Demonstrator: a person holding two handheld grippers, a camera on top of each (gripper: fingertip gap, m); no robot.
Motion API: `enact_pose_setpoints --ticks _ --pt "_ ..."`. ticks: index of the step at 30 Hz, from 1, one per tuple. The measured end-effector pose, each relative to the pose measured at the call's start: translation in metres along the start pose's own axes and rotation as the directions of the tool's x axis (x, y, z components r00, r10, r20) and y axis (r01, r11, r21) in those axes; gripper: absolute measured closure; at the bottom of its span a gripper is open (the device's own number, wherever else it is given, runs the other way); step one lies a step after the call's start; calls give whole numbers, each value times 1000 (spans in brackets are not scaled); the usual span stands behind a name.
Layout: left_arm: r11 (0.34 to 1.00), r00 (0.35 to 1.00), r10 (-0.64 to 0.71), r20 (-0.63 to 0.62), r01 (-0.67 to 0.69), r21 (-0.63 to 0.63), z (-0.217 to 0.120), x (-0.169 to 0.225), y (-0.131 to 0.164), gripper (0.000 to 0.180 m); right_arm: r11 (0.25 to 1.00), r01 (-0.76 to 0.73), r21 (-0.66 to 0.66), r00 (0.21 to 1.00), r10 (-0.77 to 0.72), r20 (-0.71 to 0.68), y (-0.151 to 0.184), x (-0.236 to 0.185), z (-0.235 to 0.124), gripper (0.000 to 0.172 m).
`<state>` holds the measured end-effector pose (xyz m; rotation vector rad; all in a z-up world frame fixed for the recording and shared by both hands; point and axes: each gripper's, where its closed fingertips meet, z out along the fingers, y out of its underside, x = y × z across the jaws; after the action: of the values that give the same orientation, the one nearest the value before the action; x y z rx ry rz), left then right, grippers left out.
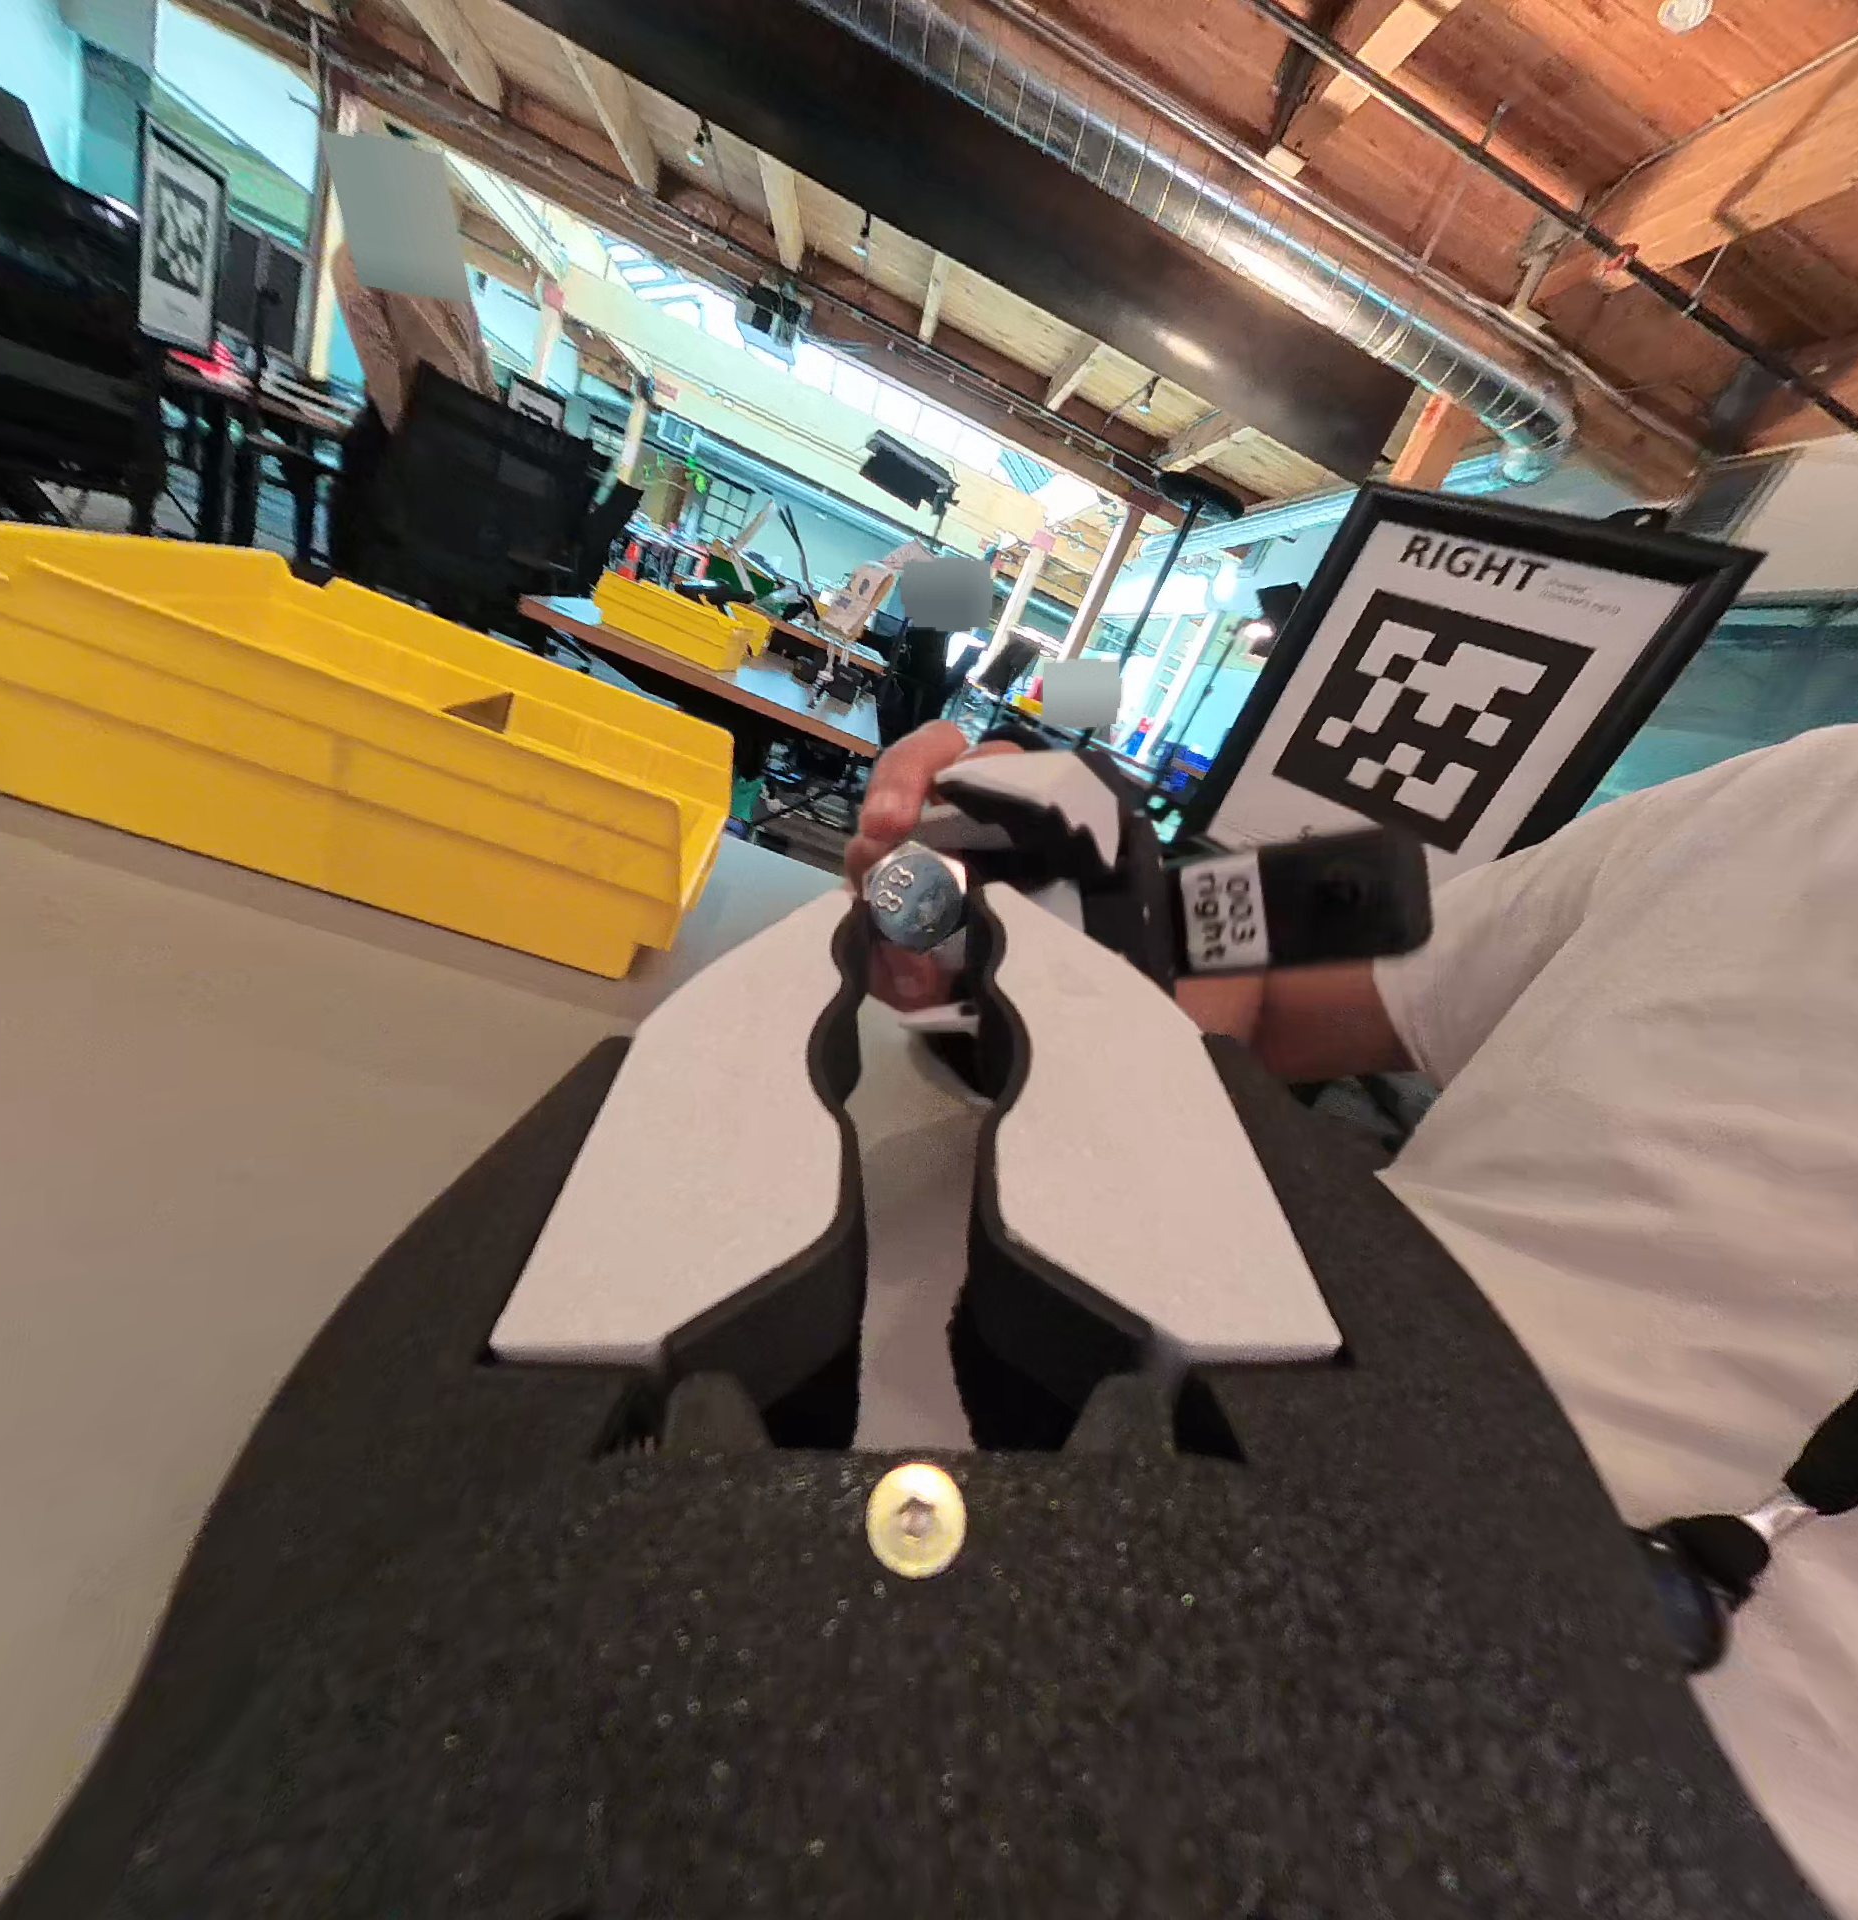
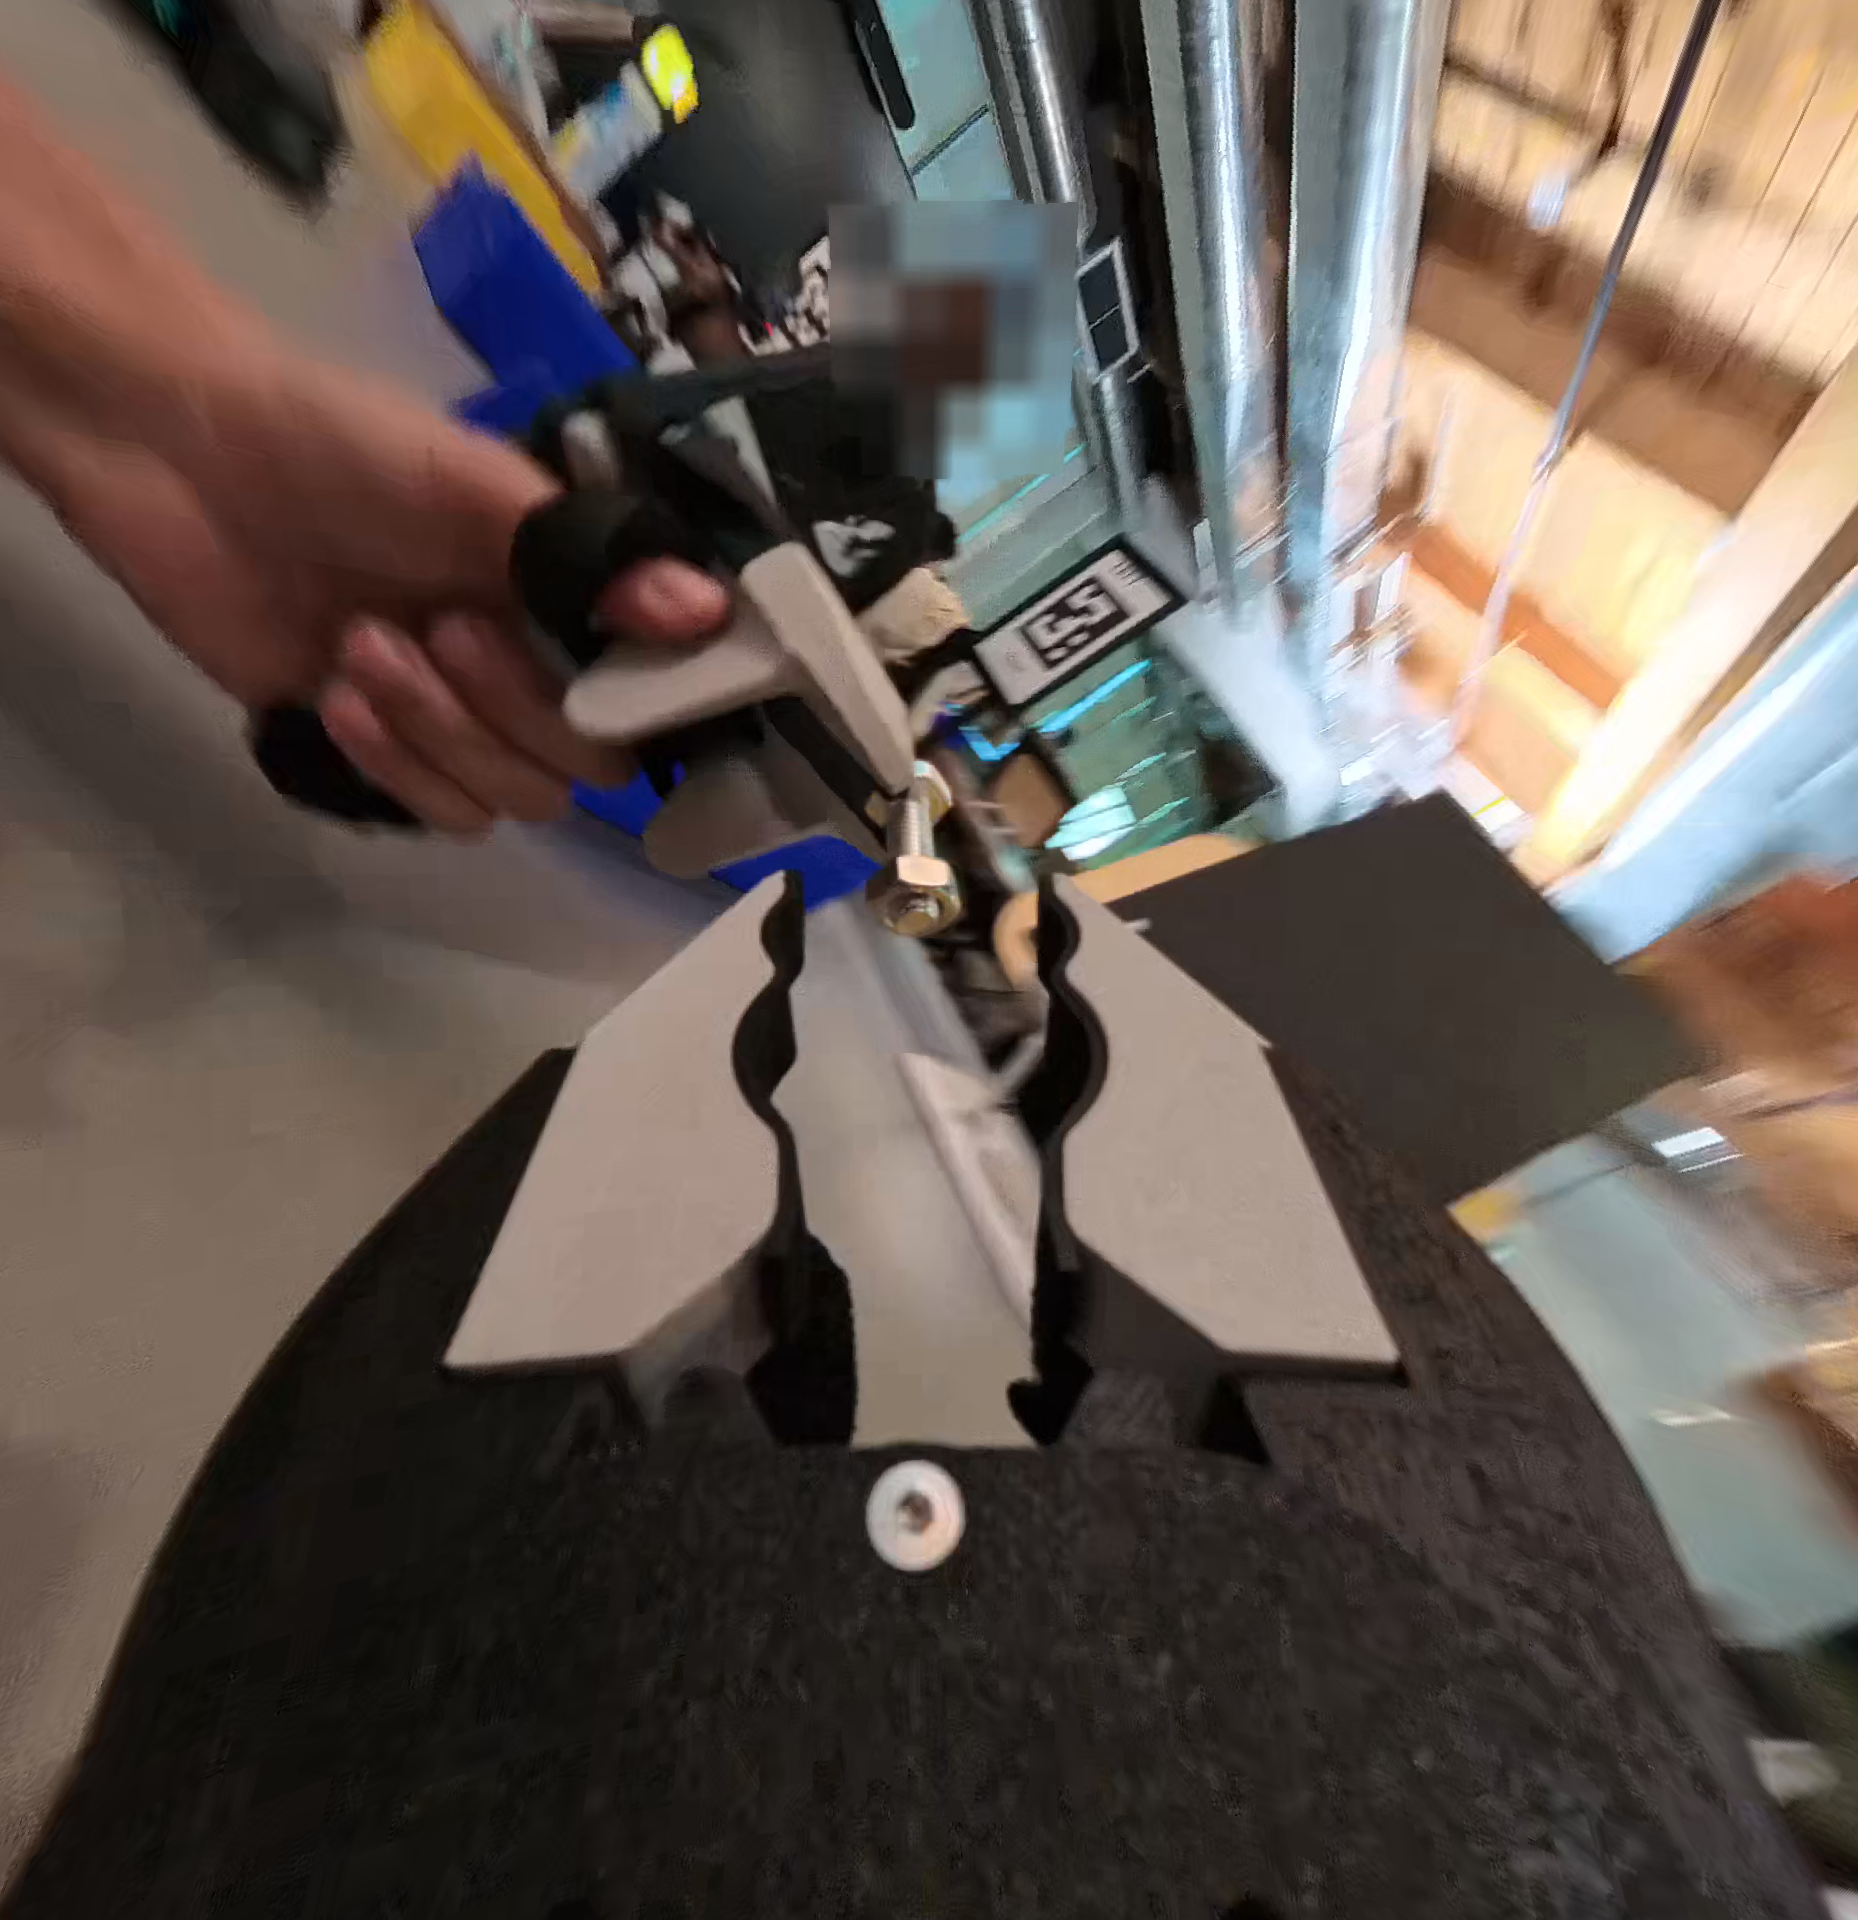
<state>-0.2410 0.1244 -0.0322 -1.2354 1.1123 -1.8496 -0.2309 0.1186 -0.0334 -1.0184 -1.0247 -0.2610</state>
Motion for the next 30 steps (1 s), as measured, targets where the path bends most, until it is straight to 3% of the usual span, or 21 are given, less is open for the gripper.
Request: enact_pose_setpoints --ticks 2,3,4,6,9,10,11,13,18,19,21,24,26,28,30 --pt "997 997 75 31 -75 17 -3 -2 -4 164 939 -345 -6 934 344 99 2 0 4 125" --pt "992 991 124 45 -125 28 -4 -3 -6 164 851 -524 -31 836 521 171 4 -4 6 123" --pt "984 983 171 61 -174 38 -5 -3 -9 164 727 -683 -70 697 678 236 5 -7 8 122" --pt "969 969 235 81 -240 51 -7 -3 -12 164 411 -894 -179 339 880 332 9 -14 11 122" --pt "963 961 259 96 -265 55 -9 -3 -13 164 -105 -939 -328 -244 875 418 5 -12 11 121" --pt "963 961 259 96 -265 55 -9 -2 -14 164 -235 -902 -362 -383 824 418 6 -9 11 121" --pt "962 961 260 95 -266 56 -9 -2 -13 164 -310 -868 -388 -467 776 425 7 -7 10 121" --pt "962 960 263 99 -269 48 -9 -2 -12 164 -350 -847 -401 -511 745 429 8 -7 10 122" --pt "970 966 240 99 -242 7 -3 -7 -4 164 -256 -908 -330 -389 808 442 6 -3 10 139" --pt "976 971 218 93 -220 3 -2 -7 -2 164 -231 -924 -305 -349 834 426 10 -3 11 152" --pt "985 982 169 88 -171 9 -1 -9 -1 164 -124 -963 -241 -218 882 417 14 0 11 155" --pt "994 993 104 49 -105 11 0 -8 -1 163 162 -976 -148 93 916 389 10 3 10 155" --pt "1000 1000 25 -5 -25 12 0 -3 -1 164 460 -885 -70 411 843 348 5 2 7 155" --pt "996 994 -90 -67 90 3 0 3 0 164 789 -614 -6 761 594 261 1 0 4 155" --pt "986 981 -163 -104 164 -3 0 5 1 164 971 -239 8 958 234 164 0 -2 1 155"
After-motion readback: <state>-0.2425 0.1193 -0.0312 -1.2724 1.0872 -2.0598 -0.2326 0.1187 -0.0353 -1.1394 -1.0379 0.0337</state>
